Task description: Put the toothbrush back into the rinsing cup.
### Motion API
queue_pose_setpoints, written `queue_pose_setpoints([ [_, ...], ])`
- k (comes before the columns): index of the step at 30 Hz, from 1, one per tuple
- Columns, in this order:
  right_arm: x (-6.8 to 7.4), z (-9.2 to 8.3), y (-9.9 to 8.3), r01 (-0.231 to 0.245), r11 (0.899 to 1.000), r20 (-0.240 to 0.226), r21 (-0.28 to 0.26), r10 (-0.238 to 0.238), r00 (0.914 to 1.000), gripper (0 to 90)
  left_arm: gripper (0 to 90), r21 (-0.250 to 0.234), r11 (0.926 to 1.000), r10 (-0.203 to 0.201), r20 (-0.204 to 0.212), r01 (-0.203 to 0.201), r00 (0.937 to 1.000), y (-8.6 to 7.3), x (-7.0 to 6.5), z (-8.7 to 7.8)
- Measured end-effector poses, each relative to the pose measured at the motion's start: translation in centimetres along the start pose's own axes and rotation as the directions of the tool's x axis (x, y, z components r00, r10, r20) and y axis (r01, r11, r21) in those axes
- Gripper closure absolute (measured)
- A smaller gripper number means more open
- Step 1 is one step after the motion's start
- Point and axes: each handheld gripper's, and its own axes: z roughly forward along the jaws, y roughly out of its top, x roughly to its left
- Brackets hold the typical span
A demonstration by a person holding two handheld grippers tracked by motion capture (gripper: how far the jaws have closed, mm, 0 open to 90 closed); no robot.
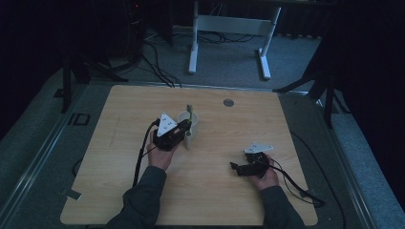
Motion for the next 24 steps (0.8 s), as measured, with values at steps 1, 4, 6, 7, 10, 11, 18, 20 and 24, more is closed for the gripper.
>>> queue_pose_setpoints([
  [1,0.0,0.0,0.0,0.003,1.0,0.001,-0.001,-0.003,1.0,17.6,80.5,0.0,1.0,-0.002,0.0,0.002,1.0,-0.1,0.0,0.0],
  [4,0.0,0.0,0.0,-0.003,1.0,-0.001,0.001,0.003,1.0,17.6,80.5,0.005,1.0,-0.001,-0.002,0.001,1.0,-0.2,0.0,0.0],
  [6,0.0,0.0,0.0,-0.003,1.0,-0.001,0.001,0.003,1.0,17.6,80.4,0.006,1.0,-0.004,-0.002,0.004,1.0,-0.4,0.0,0.0],
  [7,0.0,0.0,0.0,-0.002,1.0,-0.001,0.001,0.002,1.0,17.6,80.4,0.008,1.0,-0.003,-0.002,0.003,1.0,-0.4,0.0,-0.1],
  [10,0.0,0.0,0.0,0.0,1.0,0.0,0.0,0.0,1.0,17.6,80.4,0.014,0.9999,-0.007,0.0,0.007,1.0,-0.6,0.1,0.0],
  [11,0.0,0.0,0.0,0.0,1.0,0.0,0.0,0.0,1.0,17.6,80.4,0.014,0.9999,-0.007,0.0,0.007,1.0,-0.6,0.1,0.0],
  [18,0.0,0.0,0.0,0.0,1.0,0.0,0.001,0.0,1.0,17.6,80.2,0.034,0.9994,-0.009,0.001,0.009,1.0,-1.1,0.1,0.2],
  [20,0.0,0.0,0.0,0.0,1.0,0.0,0.0,0.0,1.0,17.6,80.0,0.039,0.9992,-0.012,0.004,0.012,0.9999,-1.3,0.1,0.2],
  [24,0.0,0.0,0.0,0.0,1.0,0.0,0.0,0.0,1.0,17.6,75.7,0.06,0.998,-0.019,0.007,0.018,0.9998,-1.6,0.1,0.3],
])
